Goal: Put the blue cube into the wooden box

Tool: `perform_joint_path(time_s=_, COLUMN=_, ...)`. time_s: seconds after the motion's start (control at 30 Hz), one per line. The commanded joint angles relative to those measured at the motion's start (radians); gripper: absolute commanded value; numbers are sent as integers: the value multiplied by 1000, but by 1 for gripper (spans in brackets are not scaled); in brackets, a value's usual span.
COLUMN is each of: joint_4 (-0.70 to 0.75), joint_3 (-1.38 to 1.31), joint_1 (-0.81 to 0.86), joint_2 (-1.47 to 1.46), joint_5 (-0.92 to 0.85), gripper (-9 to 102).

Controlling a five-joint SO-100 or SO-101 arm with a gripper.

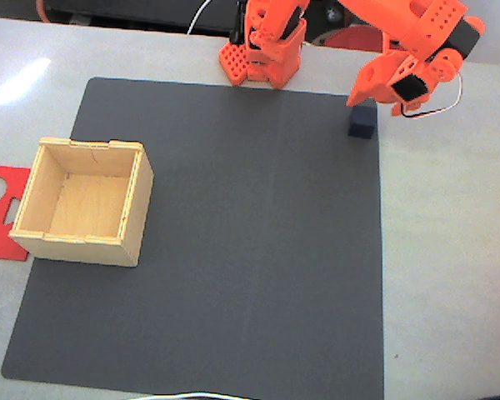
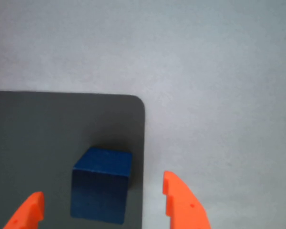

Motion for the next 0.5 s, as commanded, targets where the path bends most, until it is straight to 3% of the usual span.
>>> perform_joint_path(time_s=0.0, joint_4=25, joint_3=-26, joint_1=35, joint_2=40, joint_5=-2, gripper=32)
perform_joint_path(time_s=0.47, joint_4=-37, joint_3=-12, joint_1=97, joint_2=-98, joint_5=-28, gripper=30)
